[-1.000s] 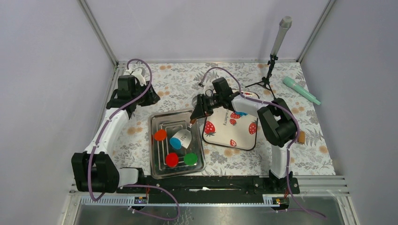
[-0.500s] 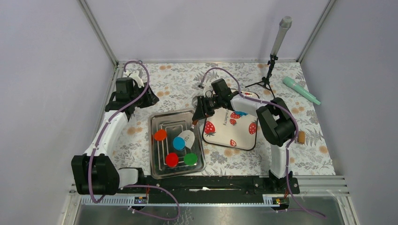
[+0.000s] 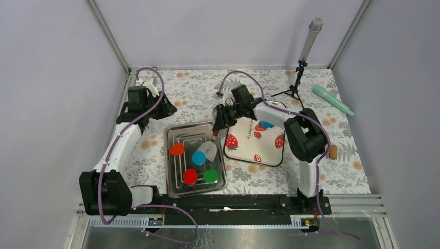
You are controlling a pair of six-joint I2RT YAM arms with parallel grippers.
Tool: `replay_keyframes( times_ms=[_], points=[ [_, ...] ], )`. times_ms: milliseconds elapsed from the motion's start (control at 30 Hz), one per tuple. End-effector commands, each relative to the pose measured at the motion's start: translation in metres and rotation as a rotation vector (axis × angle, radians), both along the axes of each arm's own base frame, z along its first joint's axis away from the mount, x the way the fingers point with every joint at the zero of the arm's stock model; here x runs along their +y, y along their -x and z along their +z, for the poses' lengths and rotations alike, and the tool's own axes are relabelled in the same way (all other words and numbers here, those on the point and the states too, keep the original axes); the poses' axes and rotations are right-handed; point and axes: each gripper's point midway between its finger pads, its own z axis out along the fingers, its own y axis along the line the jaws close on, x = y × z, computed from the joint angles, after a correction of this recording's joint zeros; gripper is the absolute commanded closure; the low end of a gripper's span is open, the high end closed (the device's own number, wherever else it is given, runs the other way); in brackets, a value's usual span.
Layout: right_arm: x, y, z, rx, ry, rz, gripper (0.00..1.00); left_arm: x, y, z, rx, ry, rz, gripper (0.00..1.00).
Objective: Roll out the dumpling wrappers from the dough
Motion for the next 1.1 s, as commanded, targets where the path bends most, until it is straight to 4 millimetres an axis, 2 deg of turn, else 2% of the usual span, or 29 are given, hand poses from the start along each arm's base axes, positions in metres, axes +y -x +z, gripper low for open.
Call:
replay_keyframes(
  times_ms=[0, 200, 300, 367, 500, 600, 633, 767, 867, 1067],
  points=[
    [0.009, -0.018, 0.035, -0.224, 0.022, 0.028, 1.00, -0.003, -0.007, 0.009, -0.049, 0.029, -0.005, 0.61],
    [0.014, -0.020, 0.047, -0.414, 0.124, 0.059, 1.00, -0.003, -0.008, 0.010, -0.049, 0.033, -0.005, 0.60],
    [0.007, -0.031, 0.055, -0.525, 0.205, 0.036, 1.00, -0.003, -0.010, 0.008, -0.041, 0.034, 0.000, 0.60],
    [0.004, -0.036, 0.066, -0.571, 0.219, 0.010, 1.00, 0.005, -0.012, 0.007, -0.038, 0.037, 0.024, 0.60],
    [0.007, -0.038, 0.096, -0.641, 0.180, 0.008, 1.00, 0.007, -0.012, 0.006, -0.040, 0.031, 0.027, 0.59],
    [-0.006, -0.031, 0.123, -0.630, 0.134, 0.013, 1.00, 0.009, -0.012, 0.008, -0.036, 0.028, 0.027, 0.59],
    [-0.018, -0.029, 0.142, -0.624, 0.090, -0.012, 1.00, 0.009, -0.013, 0.010, -0.041, 0.028, 0.026, 0.59],
    [-0.083, -0.036, 0.163, -0.475, 0.000, -0.208, 1.00, 0.011, -0.017, 0.015, -0.051, 0.027, 0.023, 0.59],
    [-0.144, -0.049, 0.163, -0.366, -0.021, -0.398, 1.00, 0.009, -0.021, 0.016, -0.047, 0.036, 0.011, 0.59],
    [-0.262, -0.046, 0.145, -0.310, 0.054, -0.704, 1.00, 0.000, -0.027, 0.019, -0.029, 0.068, -0.043, 0.59]
  ],
)
